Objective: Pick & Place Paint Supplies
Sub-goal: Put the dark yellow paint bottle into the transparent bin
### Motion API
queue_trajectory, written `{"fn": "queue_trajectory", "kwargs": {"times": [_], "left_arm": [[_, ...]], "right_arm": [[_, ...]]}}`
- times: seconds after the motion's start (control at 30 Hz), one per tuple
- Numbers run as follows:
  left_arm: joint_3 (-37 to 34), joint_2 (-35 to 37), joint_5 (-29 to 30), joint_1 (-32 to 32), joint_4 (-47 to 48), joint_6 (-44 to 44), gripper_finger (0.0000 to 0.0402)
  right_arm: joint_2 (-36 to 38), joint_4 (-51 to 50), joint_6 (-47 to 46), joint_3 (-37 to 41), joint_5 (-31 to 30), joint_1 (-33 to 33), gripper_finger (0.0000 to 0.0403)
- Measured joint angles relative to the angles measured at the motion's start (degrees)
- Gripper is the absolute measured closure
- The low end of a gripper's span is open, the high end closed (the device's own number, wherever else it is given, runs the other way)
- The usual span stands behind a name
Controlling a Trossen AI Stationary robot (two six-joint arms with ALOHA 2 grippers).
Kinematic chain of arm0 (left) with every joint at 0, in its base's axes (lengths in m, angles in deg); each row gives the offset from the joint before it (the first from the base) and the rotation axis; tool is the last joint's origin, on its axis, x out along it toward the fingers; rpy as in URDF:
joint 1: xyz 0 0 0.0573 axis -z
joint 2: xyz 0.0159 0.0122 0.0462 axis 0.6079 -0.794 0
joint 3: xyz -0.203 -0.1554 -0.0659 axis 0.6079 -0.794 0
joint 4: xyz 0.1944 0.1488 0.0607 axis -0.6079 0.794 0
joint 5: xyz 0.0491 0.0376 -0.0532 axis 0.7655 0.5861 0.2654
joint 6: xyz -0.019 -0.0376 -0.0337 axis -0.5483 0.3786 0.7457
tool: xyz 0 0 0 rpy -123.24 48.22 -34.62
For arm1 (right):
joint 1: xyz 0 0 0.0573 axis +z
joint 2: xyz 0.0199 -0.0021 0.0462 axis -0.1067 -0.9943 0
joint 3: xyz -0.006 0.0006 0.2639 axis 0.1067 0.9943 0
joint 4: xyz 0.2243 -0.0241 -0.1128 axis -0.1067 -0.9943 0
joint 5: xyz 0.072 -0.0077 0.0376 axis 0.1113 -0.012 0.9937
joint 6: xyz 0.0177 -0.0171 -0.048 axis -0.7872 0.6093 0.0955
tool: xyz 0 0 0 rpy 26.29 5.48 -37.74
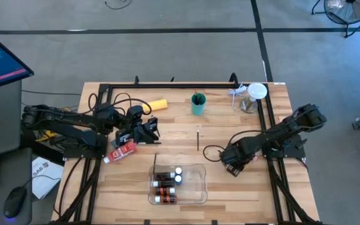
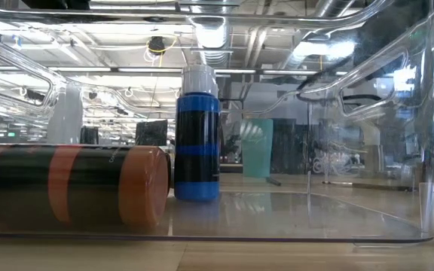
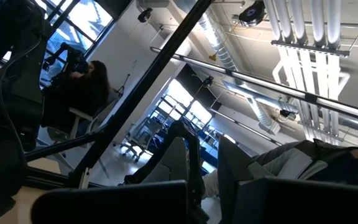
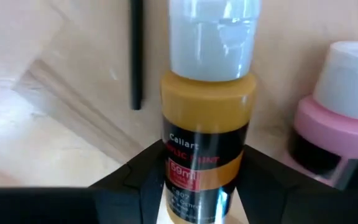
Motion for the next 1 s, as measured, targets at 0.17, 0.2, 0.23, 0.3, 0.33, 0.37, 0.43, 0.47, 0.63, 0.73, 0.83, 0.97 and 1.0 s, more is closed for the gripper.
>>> {"fn": "queue_trajectory", "kwargs": {"times": [0.17, 0.2, 0.23, 0.3, 0.33, 0.37, 0.43, 0.47, 0.63, 0.73, 0.83, 0.97, 1.0], "left_arm": [[0.00, 0.00, 0.00, 0.00, -0.02, -0.09, 0.0400], [0.00, 0.00, 0.02, 0.00, 0.02, -0.32, 0.0400], [0.00, 0.00, 0.02, 0.00, 0.02, -0.37, 0.0400], [0.00, 0.00, 0.02, 0.00, 0.00, -0.43, 0.0400], [0.00, 0.00, 0.01, 0.00, 0.02, -0.51, 0.0400], [0.00, 0.00, 0.00, 0.00, 0.02, -0.53, 0.0400], [0.00, 0.00, 0.00, 0.00, 0.01, -0.56, 0.0400], [0.00, 0.00, 0.00, 0.00, 0.02, -0.57, 0.0400], [0.02, 0.02, 0.00, -0.49, 4.13, -3.45, 0.0400], [0.02, 0.02, 0.69, -2.04, 11.16, -5.37, 0.0400], [0.02, 0.00, 2.89, -4.18, 18.01, -9.62, 0.0400], [0.02, 0.00, 6.31, -9.05, 23.10, -14.44, 0.0400], [0.02, 0.00, 8.18, -10.70, 24.19, -15.33, 0.0400]], "right_arm": [[2.21, 1.50, -2.24, -0.29, 0.01, 0.09, 0.0265], [2.49, 1.36, -2.90, -0.23, -0.30, 0.13, 0.0270], [2.83, 1.55, -3.51, -0.23, -0.67, 0.15, 0.0275], [3.52, 1.42, -4.72, -0.30, -1.26, 0.15, 0.0282], [3.94, 1.28, -5.16, -0.30, -1.26, 0.15, 0.0283], [4.39, 1.46, -5.73, -0.30, -1.25, 0.15, 0.0283], [5.77, 2.15, -6.48, -0.30, -1.27, 0.15, 0.0282], [6.54, 2.75, -6.76, -0.30, -1.28, 0.15, 0.0280], [11.48, 6.54, -9.80, -0.30, -3.73, 0.09, 0.0276], [14.97, 9.77, -12.47, -0.36, -6.79, 0.09, 0.0279], [17.91, 12.25, -13.39, -1.90, -10.95, 0.09, 0.0280], [20.43, 14.32, -12.41, -5.58, -17.59, 0.04, 0.0278], [20.85, 14.52, -11.87, -6.69, -19.24, 0.04, 0.0278]]}}
